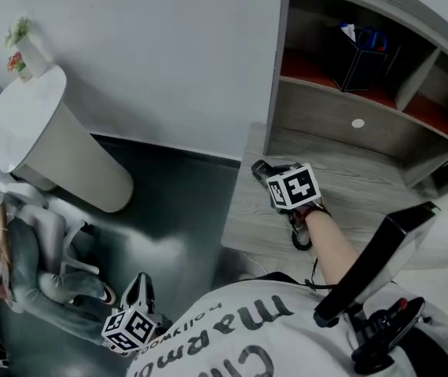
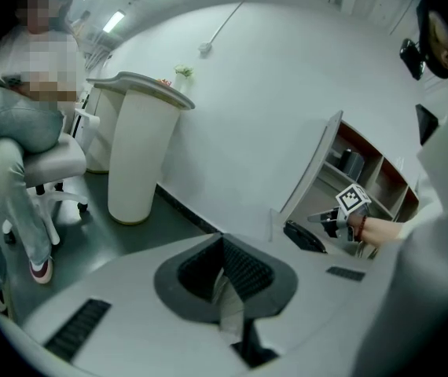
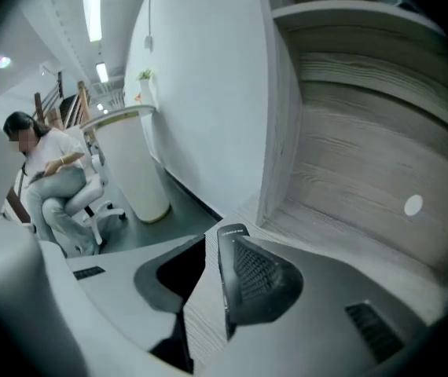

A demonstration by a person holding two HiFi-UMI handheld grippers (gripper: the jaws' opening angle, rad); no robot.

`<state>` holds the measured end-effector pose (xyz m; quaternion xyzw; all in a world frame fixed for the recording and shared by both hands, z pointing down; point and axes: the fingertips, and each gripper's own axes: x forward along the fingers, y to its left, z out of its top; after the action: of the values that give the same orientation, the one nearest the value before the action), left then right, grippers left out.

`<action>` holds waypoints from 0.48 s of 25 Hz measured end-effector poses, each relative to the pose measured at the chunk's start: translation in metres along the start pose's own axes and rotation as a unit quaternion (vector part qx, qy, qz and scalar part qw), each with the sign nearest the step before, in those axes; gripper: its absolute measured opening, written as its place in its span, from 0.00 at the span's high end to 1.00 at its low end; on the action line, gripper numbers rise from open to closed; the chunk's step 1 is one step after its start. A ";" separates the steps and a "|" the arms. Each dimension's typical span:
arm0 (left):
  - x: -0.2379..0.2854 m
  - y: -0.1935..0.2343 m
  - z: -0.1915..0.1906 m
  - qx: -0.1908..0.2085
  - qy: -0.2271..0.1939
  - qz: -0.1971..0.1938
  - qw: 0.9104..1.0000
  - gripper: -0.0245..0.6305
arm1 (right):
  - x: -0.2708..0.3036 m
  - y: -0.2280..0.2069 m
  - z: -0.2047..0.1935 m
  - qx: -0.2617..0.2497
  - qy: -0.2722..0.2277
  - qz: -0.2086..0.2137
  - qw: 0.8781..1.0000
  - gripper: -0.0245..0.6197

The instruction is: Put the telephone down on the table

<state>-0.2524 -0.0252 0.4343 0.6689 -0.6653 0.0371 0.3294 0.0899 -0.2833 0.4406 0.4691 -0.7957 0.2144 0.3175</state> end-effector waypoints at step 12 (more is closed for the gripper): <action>-0.062 0.033 -0.009 0.038 0.015 -0.059 0.997 0.95 | -0.092 0.060 -0.066 0.143 -0.059 -0.003 0.988 0.95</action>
<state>-0.2859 0.0362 0.4237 0.7186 -0.6177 0.0531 0.3150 0.0899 -0.1571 0.4197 0.5240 -0.7729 0.2966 0.2004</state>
